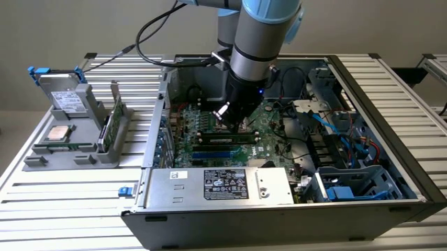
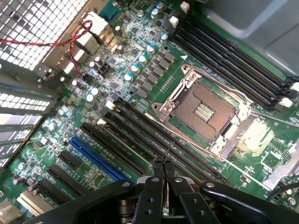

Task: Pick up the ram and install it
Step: 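Press down the ram until it locks into place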

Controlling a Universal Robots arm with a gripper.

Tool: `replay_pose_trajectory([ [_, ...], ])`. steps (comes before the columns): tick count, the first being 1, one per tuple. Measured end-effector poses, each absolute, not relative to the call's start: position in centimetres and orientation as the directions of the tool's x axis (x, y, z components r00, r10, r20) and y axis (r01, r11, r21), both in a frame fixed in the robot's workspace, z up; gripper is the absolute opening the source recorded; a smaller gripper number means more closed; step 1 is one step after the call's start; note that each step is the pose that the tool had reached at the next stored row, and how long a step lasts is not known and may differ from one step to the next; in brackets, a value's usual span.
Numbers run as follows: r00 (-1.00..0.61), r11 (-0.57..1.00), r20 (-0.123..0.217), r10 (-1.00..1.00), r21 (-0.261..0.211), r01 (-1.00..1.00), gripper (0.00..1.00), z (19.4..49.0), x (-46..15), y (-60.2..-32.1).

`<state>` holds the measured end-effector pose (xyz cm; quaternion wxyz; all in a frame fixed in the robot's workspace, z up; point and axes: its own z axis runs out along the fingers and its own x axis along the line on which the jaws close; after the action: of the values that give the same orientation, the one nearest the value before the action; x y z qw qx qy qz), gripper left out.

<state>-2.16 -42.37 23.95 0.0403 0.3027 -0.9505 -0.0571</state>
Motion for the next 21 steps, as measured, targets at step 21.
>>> replay_pose_trajectory([
  [21,-0.938,0.933,0.048,-0.343,0.13,-0.335,0.1,23.94,-2.15,-42.37],
])
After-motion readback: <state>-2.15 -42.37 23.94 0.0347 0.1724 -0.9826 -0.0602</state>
